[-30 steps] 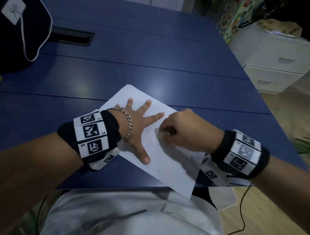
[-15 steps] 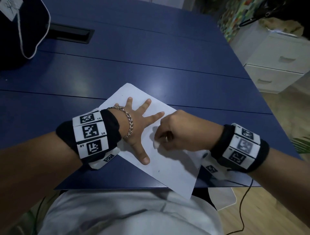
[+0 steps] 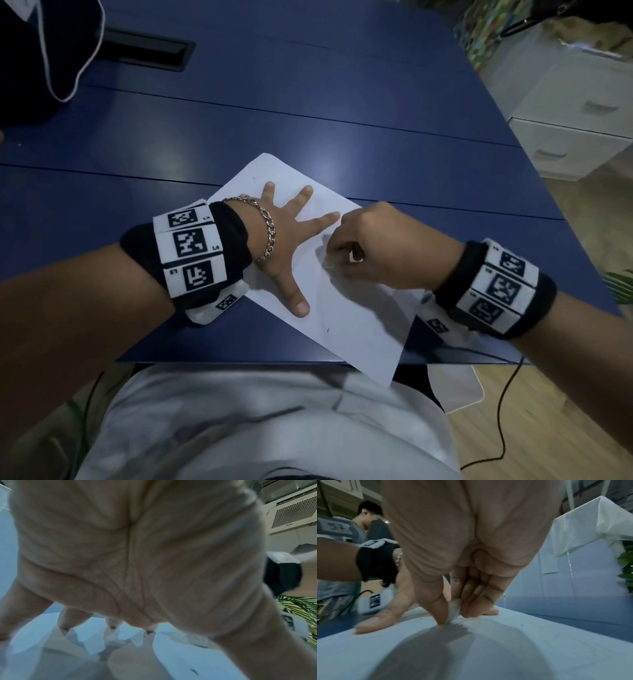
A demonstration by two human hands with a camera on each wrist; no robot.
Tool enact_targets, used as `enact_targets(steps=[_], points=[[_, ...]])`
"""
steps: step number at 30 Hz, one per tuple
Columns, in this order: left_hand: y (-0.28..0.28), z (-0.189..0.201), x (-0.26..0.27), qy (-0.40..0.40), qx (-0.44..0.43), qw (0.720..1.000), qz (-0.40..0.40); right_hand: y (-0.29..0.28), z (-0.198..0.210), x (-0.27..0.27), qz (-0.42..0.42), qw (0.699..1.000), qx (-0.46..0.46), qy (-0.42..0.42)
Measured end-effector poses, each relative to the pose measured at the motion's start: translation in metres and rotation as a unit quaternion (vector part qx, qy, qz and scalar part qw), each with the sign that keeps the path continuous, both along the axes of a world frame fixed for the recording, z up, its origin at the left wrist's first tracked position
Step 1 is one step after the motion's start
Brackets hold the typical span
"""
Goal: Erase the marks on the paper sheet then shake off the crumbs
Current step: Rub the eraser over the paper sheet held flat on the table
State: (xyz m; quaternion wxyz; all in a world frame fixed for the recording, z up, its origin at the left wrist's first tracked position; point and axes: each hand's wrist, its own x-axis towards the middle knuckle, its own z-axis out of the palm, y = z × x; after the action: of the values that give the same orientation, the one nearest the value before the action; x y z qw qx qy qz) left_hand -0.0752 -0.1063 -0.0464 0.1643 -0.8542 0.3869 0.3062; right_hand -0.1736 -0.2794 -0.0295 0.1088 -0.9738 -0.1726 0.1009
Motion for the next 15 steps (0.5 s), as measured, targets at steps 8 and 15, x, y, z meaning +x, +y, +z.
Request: enact_targets(steps=[8,15], points=[[-0.003,0.008,-0.005,-0.006,0.015,1.0,-0.001,0.004,0.003,-0.008,0.02,0.999,-0.022,0.034],[-0.003,0.004,-0.004,-0.013,0.014,1.0,-0.004,0.014,0.001,-0.029,0.048,0.997,-0.014,0.056]])
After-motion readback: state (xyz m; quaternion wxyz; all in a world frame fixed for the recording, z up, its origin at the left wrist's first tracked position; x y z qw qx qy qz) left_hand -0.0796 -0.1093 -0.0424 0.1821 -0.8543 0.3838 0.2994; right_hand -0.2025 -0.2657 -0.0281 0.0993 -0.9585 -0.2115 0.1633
